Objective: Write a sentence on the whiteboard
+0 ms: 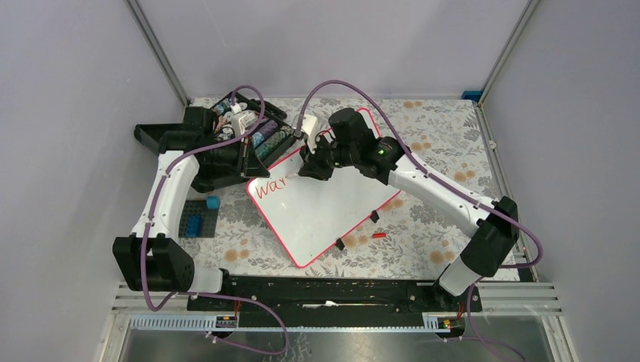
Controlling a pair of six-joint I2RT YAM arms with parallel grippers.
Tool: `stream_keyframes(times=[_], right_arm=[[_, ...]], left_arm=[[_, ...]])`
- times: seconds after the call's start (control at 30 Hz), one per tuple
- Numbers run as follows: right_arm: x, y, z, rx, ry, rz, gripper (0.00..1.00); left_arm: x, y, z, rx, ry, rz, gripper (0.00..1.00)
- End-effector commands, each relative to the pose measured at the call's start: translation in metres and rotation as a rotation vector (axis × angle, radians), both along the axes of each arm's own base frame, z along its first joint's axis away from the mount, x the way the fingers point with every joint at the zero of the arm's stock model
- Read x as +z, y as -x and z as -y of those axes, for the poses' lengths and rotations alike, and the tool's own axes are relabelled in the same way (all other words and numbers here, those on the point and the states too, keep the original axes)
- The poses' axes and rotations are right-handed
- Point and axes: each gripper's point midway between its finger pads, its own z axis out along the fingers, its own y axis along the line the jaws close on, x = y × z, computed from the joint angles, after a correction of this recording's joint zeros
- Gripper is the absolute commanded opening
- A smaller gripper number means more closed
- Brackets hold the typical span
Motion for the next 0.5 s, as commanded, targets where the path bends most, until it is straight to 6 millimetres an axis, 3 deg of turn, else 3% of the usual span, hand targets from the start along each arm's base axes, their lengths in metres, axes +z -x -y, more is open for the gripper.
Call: stream_keyframes(times=[0.0, 0.47], right_arm=[[0.013, -0.002, -0.003, 0.015, -0.03, 0.023, 0.0], [0.007, -0.016, -0.008, -0.016, -0.012, 0.043, 0.0]], left_arm=[[0.001, -0.002, -0.001, -0.011, -0.047, 0.047, 0.0], [-0.002, -0.002, -0.001, -0.013, -0.051, 0.042, 0.0]])
